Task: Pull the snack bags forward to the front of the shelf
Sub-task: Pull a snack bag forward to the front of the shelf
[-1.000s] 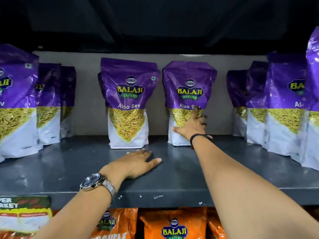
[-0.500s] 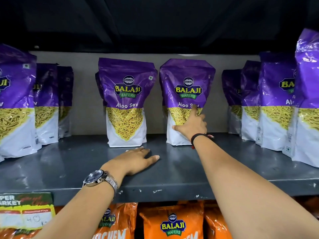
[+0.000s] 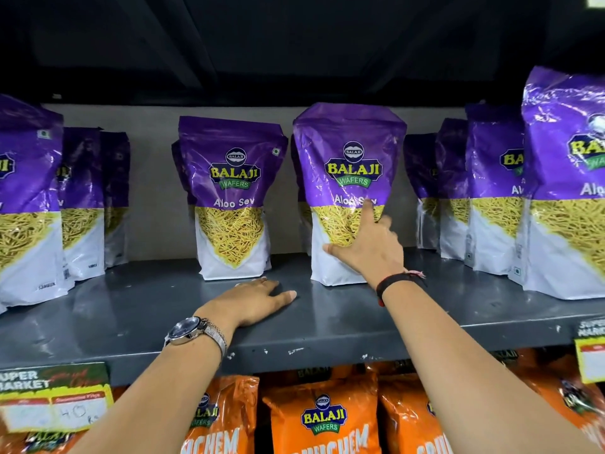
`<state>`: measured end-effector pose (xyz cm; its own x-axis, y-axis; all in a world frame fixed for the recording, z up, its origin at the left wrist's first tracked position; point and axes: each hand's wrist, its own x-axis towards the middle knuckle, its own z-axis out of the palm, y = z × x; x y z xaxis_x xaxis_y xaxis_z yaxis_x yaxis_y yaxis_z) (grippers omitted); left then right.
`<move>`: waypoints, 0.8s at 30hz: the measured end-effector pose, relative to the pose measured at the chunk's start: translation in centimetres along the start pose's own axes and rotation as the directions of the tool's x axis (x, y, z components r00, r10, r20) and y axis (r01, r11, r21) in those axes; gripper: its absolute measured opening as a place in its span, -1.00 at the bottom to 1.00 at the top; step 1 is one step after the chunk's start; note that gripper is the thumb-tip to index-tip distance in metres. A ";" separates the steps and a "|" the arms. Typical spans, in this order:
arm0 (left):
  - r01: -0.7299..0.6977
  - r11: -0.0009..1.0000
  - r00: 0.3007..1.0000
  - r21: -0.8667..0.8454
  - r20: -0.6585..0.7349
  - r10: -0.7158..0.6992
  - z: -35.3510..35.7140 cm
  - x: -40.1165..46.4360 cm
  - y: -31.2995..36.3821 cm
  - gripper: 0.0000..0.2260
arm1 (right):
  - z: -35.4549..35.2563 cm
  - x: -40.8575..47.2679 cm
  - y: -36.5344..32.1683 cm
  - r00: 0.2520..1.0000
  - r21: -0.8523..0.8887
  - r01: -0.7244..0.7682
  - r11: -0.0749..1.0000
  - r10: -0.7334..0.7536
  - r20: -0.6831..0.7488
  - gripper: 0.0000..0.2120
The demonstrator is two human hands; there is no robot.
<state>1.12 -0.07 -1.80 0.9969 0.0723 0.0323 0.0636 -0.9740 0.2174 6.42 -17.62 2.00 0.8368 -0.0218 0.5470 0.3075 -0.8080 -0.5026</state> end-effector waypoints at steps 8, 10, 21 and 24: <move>0.001 1.000 1.000 -0.025 0.008 -0.001 -0.2 0.0 0.0 -0.37 | -2.1 -3.5 -0.3 1.000 -0.045 -0.024 0.999 0.024 0.002 0.02; 0.002 1.000 1.000 -0.031 0.003 -0.002 -0.1 0.1 -0.1 -0.37 | -2.5 -4.3 -0.3 1.000 -0.062 -0.022 0.998 0.021 -0.009 0.02; -0.004 1.000 1.000 -0.020 -0.025 0.003 -0.1 0.0 0.0 -0.39 | -4.5 -7.2 -0.3 0.999 -0.100 -0.023 0.995 0.019 -0.044 0.00; -0.004 1.000 0.999 -0.023 -0.035 0.003 0.0 0.0 0.0 -0.40 | -4.8 -7.7 -0.3 0.998 -0.111 -0.022 0.994 0.015 -0.057 0.00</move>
<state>1.07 -0.03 -1.79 0.9948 0.0769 0.0667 0.0589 -0.9692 0.2392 -2.34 -20.03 1.15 0.8141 -0.0678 0.5767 0.2371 -0.8678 -0.4367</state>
